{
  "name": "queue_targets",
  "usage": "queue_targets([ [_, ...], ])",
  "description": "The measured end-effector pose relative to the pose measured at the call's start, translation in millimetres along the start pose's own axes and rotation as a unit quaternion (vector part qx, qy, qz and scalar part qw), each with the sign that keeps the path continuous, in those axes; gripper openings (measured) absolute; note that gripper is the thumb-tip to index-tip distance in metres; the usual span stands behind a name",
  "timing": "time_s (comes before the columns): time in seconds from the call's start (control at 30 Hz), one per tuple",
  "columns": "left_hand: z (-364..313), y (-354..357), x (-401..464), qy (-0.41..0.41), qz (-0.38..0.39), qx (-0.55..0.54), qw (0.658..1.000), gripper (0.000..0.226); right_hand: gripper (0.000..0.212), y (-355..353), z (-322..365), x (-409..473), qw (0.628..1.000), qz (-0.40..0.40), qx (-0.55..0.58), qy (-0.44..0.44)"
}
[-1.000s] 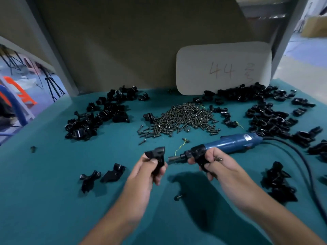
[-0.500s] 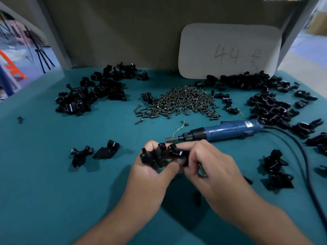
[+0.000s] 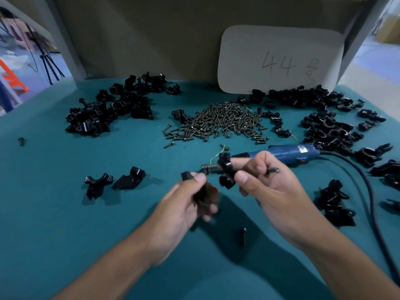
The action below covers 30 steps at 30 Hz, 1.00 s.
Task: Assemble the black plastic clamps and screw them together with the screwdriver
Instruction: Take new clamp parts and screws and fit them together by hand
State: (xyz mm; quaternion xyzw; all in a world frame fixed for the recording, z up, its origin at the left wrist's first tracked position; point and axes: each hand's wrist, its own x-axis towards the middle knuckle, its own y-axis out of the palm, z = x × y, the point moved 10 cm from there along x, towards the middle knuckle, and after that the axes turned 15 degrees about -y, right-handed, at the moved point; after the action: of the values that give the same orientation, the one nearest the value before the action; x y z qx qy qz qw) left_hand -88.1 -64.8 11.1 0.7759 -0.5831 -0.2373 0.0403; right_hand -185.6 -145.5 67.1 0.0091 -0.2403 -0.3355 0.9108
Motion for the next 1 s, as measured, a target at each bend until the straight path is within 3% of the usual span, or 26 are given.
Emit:
queue_targets([
  [0.17, 1.0, -6.1, -0.2, 0.0, -0.04, 0.101, 0.994, 0.039, 0.032, -17.5, -0.6, 2.3, 0.996, -0.052, -0.05, -0.045],
  [0.3, 2.1, 1.5, -0.3, -0.032, 0.02, -0.006, 0.999, 0.028, 0.032, -12.2, -9.4, -1.4, 0.996, -0.022, -0.068, -0.053],
  [0.43, 4.9, 8.6, -1.8, -0.079, 0.072, -0.087, 0.99, 0.047, 0.029, -6.7, -12.9, -4.9, 0.993, 0.001, -0.097, -0.061],
  [0.63, 13.9, -9.2, 0.7, -0.104, -0.031, 0.01, 0.994, 0.072, 0.029, -4.5, -5.8, -6.0, 0.992, 0.002, -0.106, -0.073],
  [0.8, 13.9, -16.7, 0.7, -0.107, -0.071, 0.036, 0.991, 0.074, 0.034, 1.9, -8.6, -8.4, 0.991, 0.02, -0.11, -0.072],
  [1.0, 16.7, -15.3, 2.7, -0.119, -0.054, 0.021, 0.991, 0.063, 0.033, -0.8, -7.6, -8.1, 0.99, 0.011, -0.116, -0.075],
])
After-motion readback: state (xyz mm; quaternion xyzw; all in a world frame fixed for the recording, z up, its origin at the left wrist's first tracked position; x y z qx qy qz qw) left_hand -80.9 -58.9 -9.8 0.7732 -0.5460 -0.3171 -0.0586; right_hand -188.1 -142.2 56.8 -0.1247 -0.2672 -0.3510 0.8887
